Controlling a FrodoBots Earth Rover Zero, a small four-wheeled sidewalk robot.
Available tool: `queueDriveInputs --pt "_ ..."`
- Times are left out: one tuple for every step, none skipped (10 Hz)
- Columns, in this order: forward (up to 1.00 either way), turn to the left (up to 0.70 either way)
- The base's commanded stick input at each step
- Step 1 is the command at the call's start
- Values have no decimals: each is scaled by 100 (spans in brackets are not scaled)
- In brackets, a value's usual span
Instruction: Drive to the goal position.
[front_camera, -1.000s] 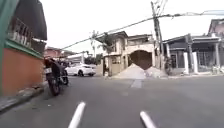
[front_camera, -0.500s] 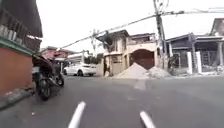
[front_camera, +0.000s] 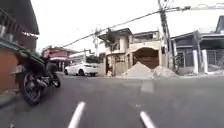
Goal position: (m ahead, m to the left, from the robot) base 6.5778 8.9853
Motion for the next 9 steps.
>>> queueDriveInputs --pt "85 1" --pt "85 2" --pt "85 3" --pt "85 21" --pt "85 34" --pt "85 34" --pt "85 34" --pt "85 34" --pt "85 34"
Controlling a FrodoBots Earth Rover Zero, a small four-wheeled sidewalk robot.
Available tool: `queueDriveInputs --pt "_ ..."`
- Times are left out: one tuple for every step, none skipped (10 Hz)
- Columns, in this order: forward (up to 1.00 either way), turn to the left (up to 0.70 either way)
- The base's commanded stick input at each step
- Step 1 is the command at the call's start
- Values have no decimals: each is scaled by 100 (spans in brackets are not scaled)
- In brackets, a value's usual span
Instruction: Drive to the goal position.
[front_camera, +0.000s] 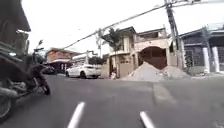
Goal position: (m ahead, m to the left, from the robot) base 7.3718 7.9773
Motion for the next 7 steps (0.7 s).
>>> queueDriveInputs --pt "85 25" --pt "85 17" --pt "85 8" --pt "85 0" --pt "85 0" --pt "85 0" --pt "85 0"
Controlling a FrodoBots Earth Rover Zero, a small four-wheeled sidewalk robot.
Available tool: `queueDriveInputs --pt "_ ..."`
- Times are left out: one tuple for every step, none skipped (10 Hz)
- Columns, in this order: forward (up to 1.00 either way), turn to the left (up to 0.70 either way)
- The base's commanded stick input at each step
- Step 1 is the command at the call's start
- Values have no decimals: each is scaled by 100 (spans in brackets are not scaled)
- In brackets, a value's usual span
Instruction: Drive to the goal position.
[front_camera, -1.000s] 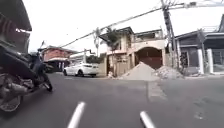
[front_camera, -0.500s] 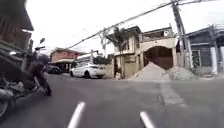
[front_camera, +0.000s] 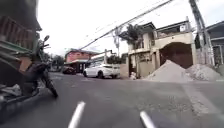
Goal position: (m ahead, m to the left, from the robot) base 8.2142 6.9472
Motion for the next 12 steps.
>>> queueDriveInputs --pt "85 0" --pt "85 0" --pt "85 0" --pt "85 0" --pt "85 0" --pt "85 0" --pt "85 14" --pt "85 30" --pt "85 34" --pt "85 34" --pt "85 34" --pt "85 34"
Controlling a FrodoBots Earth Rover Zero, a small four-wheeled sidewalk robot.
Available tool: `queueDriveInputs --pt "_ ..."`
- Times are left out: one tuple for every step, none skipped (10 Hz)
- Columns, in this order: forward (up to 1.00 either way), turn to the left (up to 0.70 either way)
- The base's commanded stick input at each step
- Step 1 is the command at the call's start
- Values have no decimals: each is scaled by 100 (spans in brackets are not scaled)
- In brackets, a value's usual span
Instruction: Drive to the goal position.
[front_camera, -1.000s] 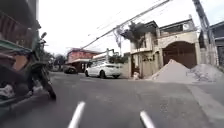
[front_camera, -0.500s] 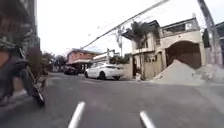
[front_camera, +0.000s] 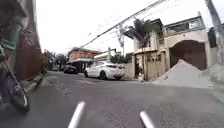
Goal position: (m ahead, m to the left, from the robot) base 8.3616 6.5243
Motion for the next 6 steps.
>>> queueDriveInputs --pt "85 31" --pt "85 25" --pt "85 16" --pt "85 6" --pt "85 0" --pt "85 0"
